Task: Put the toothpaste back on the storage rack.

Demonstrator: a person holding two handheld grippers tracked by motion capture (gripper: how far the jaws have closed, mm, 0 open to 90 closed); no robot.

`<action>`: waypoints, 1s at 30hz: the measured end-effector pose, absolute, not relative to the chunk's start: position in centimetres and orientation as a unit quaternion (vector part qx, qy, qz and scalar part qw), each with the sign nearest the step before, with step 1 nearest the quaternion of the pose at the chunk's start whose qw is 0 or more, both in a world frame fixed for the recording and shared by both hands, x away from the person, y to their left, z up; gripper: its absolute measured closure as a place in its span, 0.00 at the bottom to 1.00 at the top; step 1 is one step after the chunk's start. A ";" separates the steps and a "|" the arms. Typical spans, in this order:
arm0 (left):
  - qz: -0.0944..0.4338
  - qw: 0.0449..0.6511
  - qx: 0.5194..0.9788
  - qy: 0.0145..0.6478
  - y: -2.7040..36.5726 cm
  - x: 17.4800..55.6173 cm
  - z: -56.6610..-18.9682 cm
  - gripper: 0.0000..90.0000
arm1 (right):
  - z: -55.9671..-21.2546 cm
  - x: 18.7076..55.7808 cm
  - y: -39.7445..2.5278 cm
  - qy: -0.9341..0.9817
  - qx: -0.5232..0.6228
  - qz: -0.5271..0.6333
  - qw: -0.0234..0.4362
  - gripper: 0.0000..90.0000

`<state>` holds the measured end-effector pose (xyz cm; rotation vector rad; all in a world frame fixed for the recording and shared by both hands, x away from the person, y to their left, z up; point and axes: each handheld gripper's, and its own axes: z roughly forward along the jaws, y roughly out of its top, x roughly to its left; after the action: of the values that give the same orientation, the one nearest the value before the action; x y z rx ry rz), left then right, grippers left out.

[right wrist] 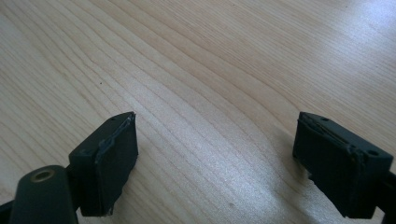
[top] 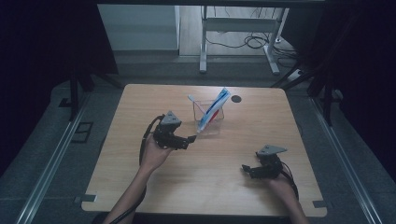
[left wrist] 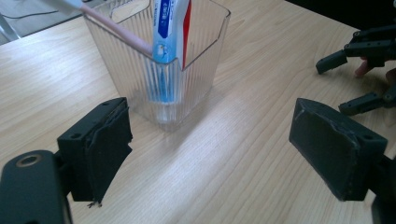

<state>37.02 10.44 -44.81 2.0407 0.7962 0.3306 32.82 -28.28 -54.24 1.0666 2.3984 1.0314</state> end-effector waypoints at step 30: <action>0.148 0.434 0.820 0.344 15.0 33.1 -47.7 0.15 | -54.2 32.8 -28.3 0.839 0.374 0.361 0.160 0.16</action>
<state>33.11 15.00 -47.70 2.0418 0.8565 0.3676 32.82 -28.27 -54.24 1.0674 2.3983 1.0316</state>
